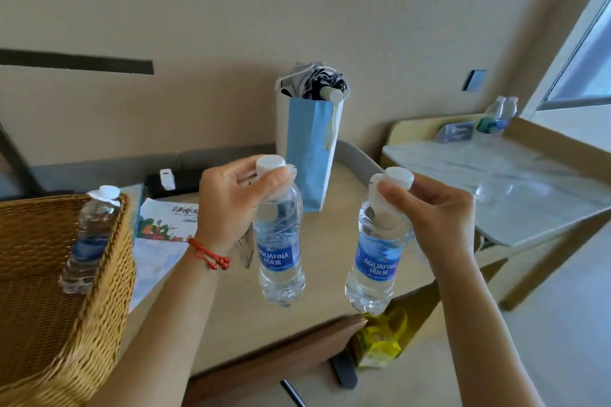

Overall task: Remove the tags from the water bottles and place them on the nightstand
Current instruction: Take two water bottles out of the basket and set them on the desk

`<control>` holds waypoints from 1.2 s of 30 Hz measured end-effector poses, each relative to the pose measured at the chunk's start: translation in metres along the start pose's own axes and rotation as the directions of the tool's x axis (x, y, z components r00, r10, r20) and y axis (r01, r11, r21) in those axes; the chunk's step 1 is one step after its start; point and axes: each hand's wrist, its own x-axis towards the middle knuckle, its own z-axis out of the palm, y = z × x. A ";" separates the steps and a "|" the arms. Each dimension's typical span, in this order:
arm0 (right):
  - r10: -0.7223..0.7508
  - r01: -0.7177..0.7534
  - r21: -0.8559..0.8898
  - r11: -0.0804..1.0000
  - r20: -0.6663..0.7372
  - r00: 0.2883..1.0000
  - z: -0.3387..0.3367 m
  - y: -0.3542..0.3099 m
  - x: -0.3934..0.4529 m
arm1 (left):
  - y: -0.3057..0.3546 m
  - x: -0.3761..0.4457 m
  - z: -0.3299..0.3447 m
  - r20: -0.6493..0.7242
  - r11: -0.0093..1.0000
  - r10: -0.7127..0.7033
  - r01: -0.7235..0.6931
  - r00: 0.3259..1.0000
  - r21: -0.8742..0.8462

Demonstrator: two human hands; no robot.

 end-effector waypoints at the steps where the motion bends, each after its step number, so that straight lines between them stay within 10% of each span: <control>1: 0.005 -0.005 -0.007 1.000 -0.015 1.000 -0.007 0.007 0.004 | -0.003 0.002 0.009 0.009 1.000 -0.001 0.001 1.000 0.014; 19: 0.193 -0.201 -0.060 0.978 -0.124 0.973 -0.014 0.144 0.087 | -0.136 0.088 0.098 0.124 0.993 0.006 -0.020 0.992 0.113; 36: 0.279 -0.278 -0.020 0.960 0.105 0.955 -0.011 0.271 0.158 | -0.244 0.093 0.157 -0.206 0.912 -0.201 0.260 0.958 0.316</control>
